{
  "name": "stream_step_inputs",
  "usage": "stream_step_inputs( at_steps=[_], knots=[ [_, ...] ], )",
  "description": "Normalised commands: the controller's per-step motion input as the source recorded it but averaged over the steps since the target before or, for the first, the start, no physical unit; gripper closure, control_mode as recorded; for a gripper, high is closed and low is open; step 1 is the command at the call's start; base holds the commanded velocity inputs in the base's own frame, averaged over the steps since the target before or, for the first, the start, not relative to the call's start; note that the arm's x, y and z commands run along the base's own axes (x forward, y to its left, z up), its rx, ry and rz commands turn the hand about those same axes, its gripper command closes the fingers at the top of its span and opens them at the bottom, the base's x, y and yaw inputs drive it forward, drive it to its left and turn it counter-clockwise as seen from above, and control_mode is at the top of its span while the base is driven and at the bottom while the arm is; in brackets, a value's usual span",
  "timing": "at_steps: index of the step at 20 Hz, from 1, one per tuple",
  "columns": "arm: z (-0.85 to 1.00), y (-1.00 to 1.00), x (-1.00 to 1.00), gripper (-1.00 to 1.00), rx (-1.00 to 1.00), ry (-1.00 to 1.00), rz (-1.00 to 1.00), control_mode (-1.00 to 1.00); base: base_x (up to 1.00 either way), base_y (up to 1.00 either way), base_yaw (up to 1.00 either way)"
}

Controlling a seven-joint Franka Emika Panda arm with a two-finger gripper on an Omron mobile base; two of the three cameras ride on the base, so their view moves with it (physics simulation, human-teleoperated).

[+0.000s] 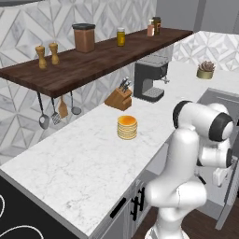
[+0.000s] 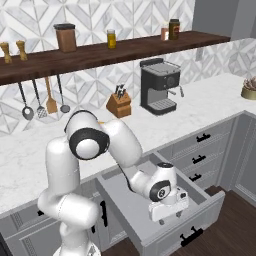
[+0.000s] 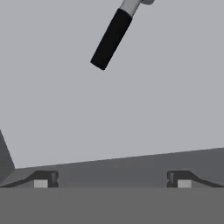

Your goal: Pick the rolling pin from the drawer and place it on the counter.

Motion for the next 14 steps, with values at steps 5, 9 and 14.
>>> stream_step_inputs(
  at_steps=[5,9,14],
  knots=[
    [0.14,0.08,0.92,-1.0,0.08,-0.18,-0.13,-1.0,0.0,0.0,0.0],
    [-0.12,0.3,0.92,-1.0,0.09,-0.19,-0.21,-1.0,0.0,0.0,0.0],
    [-0.01,0.01,0.57,-1.0,0.15,-0.13,-0.21,-1.0,0.0,0.0,0.0]
  ],
)
